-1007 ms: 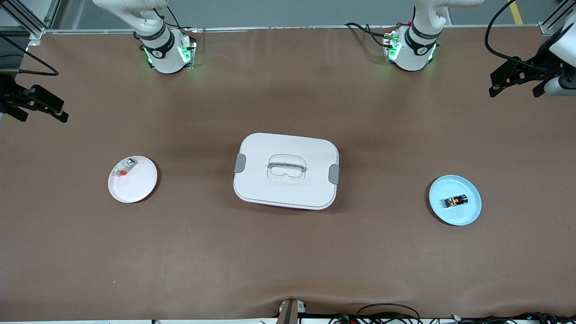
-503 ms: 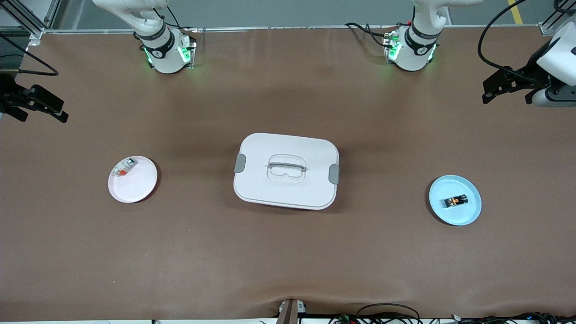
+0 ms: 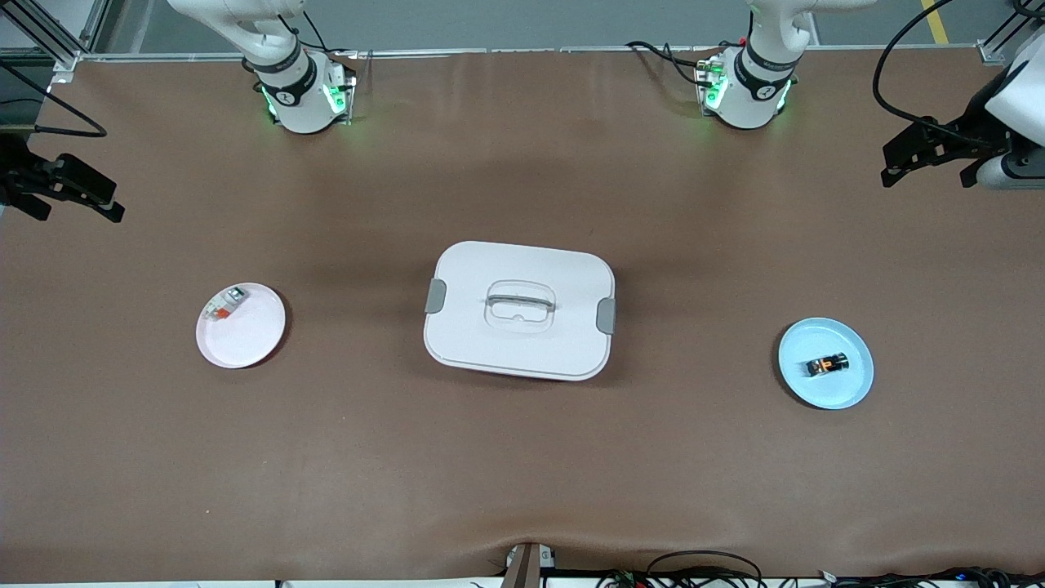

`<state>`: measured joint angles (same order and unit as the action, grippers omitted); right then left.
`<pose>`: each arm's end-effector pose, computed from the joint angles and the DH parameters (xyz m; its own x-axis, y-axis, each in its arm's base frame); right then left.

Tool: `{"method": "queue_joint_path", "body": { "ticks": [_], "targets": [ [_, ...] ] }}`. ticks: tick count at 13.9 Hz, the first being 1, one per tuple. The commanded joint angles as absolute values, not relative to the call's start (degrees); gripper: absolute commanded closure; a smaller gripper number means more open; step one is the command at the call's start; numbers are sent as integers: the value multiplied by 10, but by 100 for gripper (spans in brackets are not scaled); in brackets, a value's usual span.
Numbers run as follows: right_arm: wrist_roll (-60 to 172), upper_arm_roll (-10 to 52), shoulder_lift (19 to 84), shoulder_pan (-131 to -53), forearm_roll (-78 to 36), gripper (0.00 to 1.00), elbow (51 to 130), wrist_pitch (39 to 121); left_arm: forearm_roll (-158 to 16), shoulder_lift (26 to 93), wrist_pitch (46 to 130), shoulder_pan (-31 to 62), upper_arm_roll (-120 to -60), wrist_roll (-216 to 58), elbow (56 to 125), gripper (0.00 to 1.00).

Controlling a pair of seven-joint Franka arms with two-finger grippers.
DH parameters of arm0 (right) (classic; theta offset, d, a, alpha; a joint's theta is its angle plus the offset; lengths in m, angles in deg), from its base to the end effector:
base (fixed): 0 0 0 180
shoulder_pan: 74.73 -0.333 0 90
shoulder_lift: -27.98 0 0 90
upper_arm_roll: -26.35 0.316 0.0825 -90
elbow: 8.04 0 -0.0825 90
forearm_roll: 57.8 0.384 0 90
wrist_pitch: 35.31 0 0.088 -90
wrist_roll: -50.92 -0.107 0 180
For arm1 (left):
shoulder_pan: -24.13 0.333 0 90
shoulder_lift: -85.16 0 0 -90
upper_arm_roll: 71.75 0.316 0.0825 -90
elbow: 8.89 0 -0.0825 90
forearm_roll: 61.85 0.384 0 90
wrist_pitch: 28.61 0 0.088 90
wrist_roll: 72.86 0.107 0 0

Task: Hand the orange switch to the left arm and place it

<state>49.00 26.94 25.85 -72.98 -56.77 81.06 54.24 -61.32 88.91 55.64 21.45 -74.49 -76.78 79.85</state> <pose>0.5425 -0.0089 0.6516 0.9976 -0.0536 0.0444 -0.0528 -0.9984 -0.0191 0.5213 -0.0494 0.6613 0.9996 -0.0251 -0.0121 -0.0253 -0.9996 -0.0132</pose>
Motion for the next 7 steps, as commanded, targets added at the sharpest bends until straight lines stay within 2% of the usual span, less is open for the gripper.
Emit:
{"method": "queue_joint_path", "body": {
  "ticks": [1,7],
  "targets": [
    [491,275,262,-723,-577,0,798,534,-606,891,552,222,-752,-766,793,0],
    [491,274,262,-721,-577,0,798,534,-604,898,544,230,-751,-766,795,0]
  ]
}}
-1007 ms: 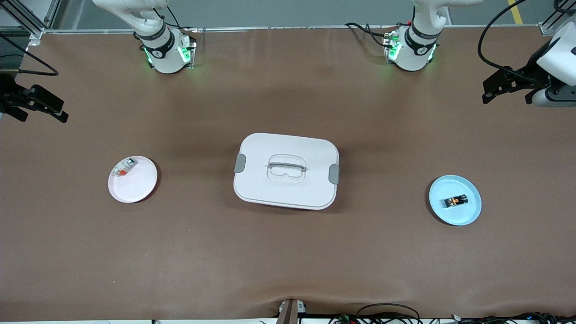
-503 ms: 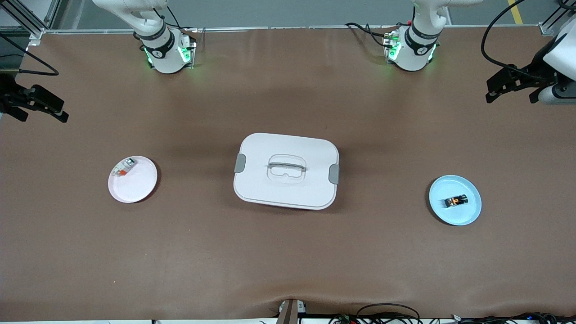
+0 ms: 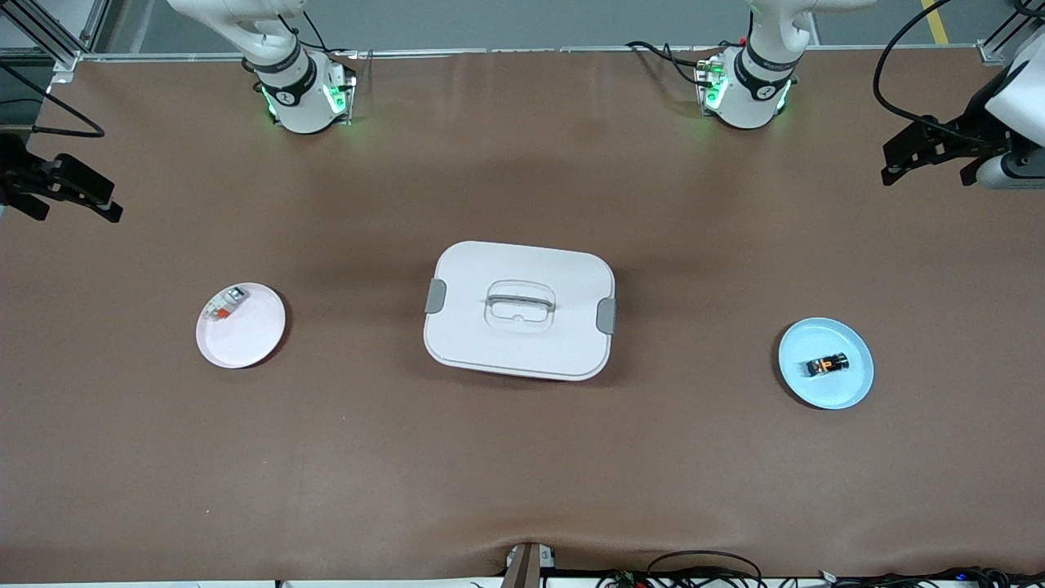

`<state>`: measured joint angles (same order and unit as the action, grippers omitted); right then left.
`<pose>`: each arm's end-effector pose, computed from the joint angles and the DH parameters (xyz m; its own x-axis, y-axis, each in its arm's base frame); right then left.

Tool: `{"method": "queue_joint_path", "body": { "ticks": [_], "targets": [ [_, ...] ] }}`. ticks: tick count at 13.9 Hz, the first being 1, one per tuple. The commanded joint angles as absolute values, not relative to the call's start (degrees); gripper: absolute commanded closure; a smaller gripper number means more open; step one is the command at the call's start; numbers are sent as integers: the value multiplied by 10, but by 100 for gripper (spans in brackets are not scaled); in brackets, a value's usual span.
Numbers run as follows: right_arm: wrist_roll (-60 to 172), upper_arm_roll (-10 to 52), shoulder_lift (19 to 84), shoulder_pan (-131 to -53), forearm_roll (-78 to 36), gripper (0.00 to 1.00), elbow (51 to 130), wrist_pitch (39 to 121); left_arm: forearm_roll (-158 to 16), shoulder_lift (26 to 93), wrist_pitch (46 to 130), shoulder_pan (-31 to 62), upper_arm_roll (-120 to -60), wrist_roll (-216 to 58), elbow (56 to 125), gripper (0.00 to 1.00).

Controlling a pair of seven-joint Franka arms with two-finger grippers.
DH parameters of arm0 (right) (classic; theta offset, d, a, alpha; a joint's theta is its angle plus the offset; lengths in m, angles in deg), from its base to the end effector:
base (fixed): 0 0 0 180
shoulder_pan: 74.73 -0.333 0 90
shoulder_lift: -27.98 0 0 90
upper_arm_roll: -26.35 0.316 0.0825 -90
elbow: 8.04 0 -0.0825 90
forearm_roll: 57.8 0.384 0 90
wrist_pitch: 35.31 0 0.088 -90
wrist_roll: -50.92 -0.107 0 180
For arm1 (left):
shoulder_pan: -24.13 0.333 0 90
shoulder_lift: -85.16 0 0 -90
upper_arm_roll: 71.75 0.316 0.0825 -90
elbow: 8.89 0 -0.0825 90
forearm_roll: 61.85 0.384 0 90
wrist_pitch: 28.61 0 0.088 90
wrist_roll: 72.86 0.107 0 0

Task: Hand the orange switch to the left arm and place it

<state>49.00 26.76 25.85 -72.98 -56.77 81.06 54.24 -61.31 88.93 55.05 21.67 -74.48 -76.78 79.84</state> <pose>0.5424 -0.0107 0.6516 0.9974 -0.0567 0.0444 -0.0559 -0.9983 -0.0192 0.5203 -0.0471 0.6607 0.9995 -0.0209 -0.0218 -0.0212 -0.9997 -0.0140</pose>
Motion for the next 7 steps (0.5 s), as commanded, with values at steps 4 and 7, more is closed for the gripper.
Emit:
{"method": "queue_joint_path", "body": {
  "ticks": [4,7],
  "targets": [
    [489,275,262,-724,-577,0,798,534,-602,893,544,233,-753,-767,790,0],
    [490,275,262,-722,-577,0,798,534,-602,891,544,232,-753,-768,785,0]
  ]
}}
